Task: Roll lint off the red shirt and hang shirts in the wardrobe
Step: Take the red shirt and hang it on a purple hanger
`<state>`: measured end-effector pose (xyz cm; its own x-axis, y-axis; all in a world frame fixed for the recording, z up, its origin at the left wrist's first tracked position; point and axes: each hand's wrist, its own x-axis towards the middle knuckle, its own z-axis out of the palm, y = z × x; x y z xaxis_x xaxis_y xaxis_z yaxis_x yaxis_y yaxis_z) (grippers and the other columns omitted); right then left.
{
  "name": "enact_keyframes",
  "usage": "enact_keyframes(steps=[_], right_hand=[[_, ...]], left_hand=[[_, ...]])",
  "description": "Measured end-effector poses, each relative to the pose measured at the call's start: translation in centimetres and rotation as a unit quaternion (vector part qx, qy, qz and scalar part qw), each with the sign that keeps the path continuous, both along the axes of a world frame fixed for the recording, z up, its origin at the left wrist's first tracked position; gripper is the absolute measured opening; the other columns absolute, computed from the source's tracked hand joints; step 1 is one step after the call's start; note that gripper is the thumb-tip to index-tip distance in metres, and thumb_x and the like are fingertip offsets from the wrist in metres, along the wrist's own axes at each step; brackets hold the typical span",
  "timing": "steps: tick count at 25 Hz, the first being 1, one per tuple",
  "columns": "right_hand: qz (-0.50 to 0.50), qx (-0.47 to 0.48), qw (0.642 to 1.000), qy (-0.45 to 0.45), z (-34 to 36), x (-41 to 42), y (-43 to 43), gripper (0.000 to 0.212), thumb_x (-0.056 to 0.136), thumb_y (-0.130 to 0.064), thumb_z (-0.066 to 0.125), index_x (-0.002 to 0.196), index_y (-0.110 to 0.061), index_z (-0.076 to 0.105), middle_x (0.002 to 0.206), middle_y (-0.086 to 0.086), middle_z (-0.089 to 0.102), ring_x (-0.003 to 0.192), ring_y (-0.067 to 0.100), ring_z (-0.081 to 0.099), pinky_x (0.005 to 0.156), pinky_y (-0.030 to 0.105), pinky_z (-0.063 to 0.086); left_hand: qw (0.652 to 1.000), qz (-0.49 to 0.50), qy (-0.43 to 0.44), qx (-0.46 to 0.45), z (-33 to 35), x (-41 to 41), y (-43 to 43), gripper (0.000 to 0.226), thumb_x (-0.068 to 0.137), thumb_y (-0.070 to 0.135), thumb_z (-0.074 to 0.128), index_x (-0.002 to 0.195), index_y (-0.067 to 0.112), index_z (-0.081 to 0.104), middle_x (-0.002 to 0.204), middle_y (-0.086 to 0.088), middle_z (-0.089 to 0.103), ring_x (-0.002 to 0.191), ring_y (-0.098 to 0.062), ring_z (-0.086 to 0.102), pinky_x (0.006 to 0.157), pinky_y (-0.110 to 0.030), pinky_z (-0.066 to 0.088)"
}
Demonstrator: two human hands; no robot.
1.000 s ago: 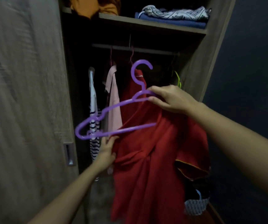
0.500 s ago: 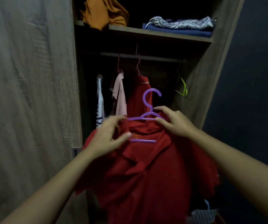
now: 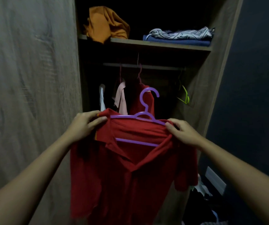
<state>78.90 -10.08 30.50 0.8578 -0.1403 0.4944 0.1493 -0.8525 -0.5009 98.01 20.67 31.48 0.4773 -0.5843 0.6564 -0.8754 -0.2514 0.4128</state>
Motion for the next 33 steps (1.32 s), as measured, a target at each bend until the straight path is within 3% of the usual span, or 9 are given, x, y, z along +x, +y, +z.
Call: enact_keyframes(steps=[2,4,6,8,13,18,23,28,33], right_hand=[[0.005,-0.003,1.0,-0.005,-0.9,0.6,0.6,0.036,0.09,-0.049,0.046,0.089,-0.018,0.064,0.079,0.008,0.066,0.071,0.008,0.056,0.072,0.037,0.048],[0.002,-0.031,0.999,-0.011,-1.1,1.3,1.3,0.046,0.083,-0.063,0.044,0.088,-0.022,0.063,0.074,0.003,0.066,0.067,0.014,0.059,0.069,0.044,0.049],[-0.01,-0.041,0.999,-0.024,-0.2,2.0,1.8,0.041,0.081,-0.066,0.043,0.085,-0.03,0.062,0.07,-0.001,0.064,0.066,0.014,0.06,0.068,0.044,0.05],[-0.037,-0.034,0.998,-0.042,0.8,2.0,1.5,0.04,0.08,-0.068,0.043,0.084,-0.032,0.062,0.071,-0.004,0.064,0.067,0.01,0.06,0.07,0.045,0.051],[-0.085,-0.037,0.994,-0.06,1.8,1.7,1.2,0.035,0.081,-0.064,0.046,0.085,-0.033,0.062,0.073,-0.011,0.064,0.072,0.004,0.059,0.075,0.042,0.05],[-0.094,-0.105,0.989,-0.051,3.5,0.3,0.1,0.048,0.087,-0.061,0.019,0.112,-0.041,0.054,0.104,-0.005,0.068,0.101,0.018,0.062,0.083,0.04,0.046],[-0.198,-0.289,0.935,-0.063,2.2,-1.4,-2.1,0.069,0.082,-0.065,0.01,0.096,-0.014,0.054,0.078,0.017,0.067,0.076,0.038,0.065,0.06,0.038,0.044],[-0.201,-0.094,0.943,-0.249,4.7,-0.3,-1.4,0.06,0.09,-0.052,0.031,0.071,-0.003,0.06,0.06,0.016,0.062,0.059,0.033,0.061,0.054,0.037,0.042],[-0.244,-0.094,0.962,-0.075,3.3,-1.8,-2.4,0.027,0.087,-0.051,0.051,0.091,-0.026,0.059,0.078,-0.008,0.064,0.073,0.012,0.06,0.065,0.028,0.043]], left_hand=[[0.998,-0.012,0.0,0.06,0.5,-0.9,-0.8,0.016,0.087,0.051,0.053,0.078,0.04,0.059,0.069,0.026,0.062,0.066,0.01,0.057,0.06,-0.012,0.04],[0.994,-0.046,0.008,0.103,1.5,-2.1,-2.0,0.031,0.087,0.06,0.046,0.079,0.033,0.06,0.071,0.015,0.063,0.066,0.002,0.056,0.063,-0.021,0.042],[0.994,-0.039,0.015,0.1,2.5,-2.0,-2.7,0.04,0.089,0.054,0.04,0.103,0.024,0.063,0.099,-0.002,0.07,0.091,-0.009,0.062,0.079,-0.028,0.046],[0.994,0.049,0.01,0.095,3.1,-0.9,-2.1,0.049,0.094,0.048,0.037,0.134,0.021,0.046,0.133,-0.011,0.056,0.122,-0.023,0.052,0.099,-0.032,0.041],[0.993,-0.016,-0.041,0.105,2.2,-1.9,0.0,0.045,0.078,0.068,0.049,0.098,0.03,0.059,0.077,0.007,0.065,0.07,-0.004,0.061,0.064,-0.025,0.046],[0.999,0.002,-0.026,-0.023,1.8,-0.1,1.1,0.018,0.081,0.044,0.057,0.094,0.035,0.065,0.087,0.018,0.069,0.076,0.012,0.059,0.071,-0.017,0.045],[1.0,0.02,-0.014,-0.016,2.0,1.4,3.3,0.01,0.082,0.038,0.066,0.087,0.046,0.063,0.085,0.032,0.066,0.079,0.01,0.06,0.073,-0.012,0.045],[0.991,0.065,-0.103,0.063,1.4,1.4,3.0,0.042,0.076,0.06,0.05,0.102,0.031,0.064,0.088,0.008,0.07,0.081,-0.012,0.066,0.069,-0.031,0.049],[0.999,0.032,-0.026,-0.033,1.8,1.4,3.1,0.013,0.073,0.054,0.06,0.084,0.047,0.059,0.089,0.033,0.063,0.077,0.004,0.06,0.07,-0.014,0.043]])
